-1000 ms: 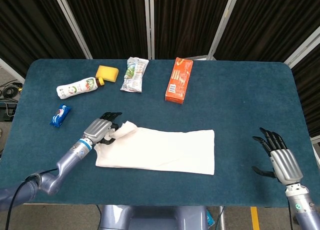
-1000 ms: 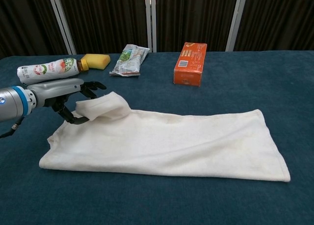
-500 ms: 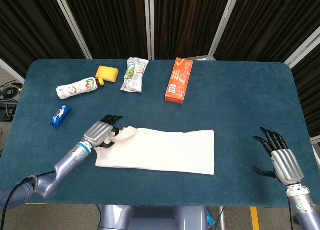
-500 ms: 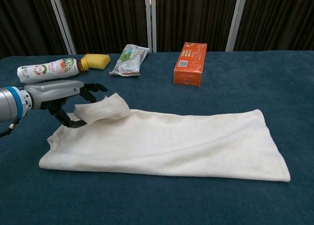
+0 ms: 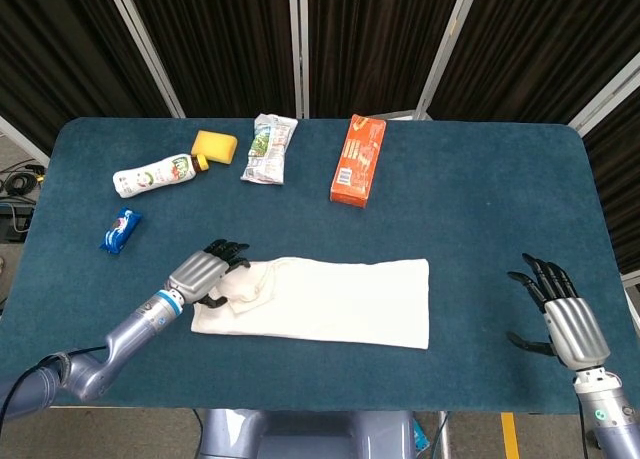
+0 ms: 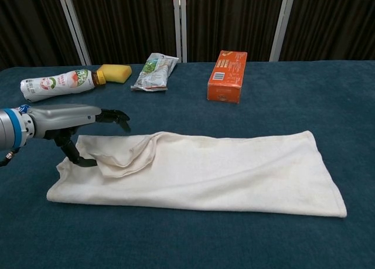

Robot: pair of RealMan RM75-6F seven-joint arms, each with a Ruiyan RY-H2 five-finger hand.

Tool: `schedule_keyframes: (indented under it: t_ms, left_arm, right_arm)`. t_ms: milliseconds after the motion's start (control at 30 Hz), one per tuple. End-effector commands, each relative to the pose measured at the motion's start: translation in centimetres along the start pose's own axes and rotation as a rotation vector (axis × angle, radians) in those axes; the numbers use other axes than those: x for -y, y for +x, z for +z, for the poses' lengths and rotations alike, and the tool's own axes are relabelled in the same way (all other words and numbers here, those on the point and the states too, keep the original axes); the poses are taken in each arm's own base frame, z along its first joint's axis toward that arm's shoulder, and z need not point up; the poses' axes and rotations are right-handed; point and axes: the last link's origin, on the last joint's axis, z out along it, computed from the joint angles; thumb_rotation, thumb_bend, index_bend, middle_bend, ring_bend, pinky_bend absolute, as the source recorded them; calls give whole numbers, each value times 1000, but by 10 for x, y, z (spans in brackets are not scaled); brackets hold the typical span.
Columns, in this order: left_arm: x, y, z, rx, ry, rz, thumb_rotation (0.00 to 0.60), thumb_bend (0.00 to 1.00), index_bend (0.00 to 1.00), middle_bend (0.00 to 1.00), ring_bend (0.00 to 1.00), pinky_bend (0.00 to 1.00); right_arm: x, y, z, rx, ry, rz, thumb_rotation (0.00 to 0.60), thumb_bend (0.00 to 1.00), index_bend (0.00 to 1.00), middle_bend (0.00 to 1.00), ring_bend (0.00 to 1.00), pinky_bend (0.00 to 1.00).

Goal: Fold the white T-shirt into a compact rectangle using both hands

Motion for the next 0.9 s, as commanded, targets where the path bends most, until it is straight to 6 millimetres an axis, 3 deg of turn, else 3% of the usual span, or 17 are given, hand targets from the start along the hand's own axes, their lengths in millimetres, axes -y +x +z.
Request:
schedule_keyframes:
  t_ms: [33, 467, 567, 667, 900]
  left_arm:
    - [-1, 4, -3, -12, -12, -18, 600, 227, 0, 0, 0, 0]
    - [14, 17, -19, -85, 15, -80, 600, 228, 0, 0, 0, 0]
    - [20, 23, -24, -136, 29, -82, 600, 115, 0, 0, 0, 0]
    - [31, 33, -38, -237, 72, -79, 600, 1, 0, 0, 0, 0]
    - [44, 48, -83, -419, 255, 7, 600, 0, 0, 0, 0, 0]
  right_arm:
    - [0, 0, 0, -1, 1, 0, 600, 19, 218, 0, 0, 0]
    - [1, 2, -1, -5, 3, 4, 600, 19, 225, 0, 0, 0]
    - [0, 2, -2, -4, 1, 5, 600, 19, 225, 0, 0, 0]
    - [0, 2, -1, -1, -2, 3, 600, 20, 225, 0, 0, 0]
    - [-2, -2, 0, 27, -10, -10, 600, 19, 225, 0, 0, 0]
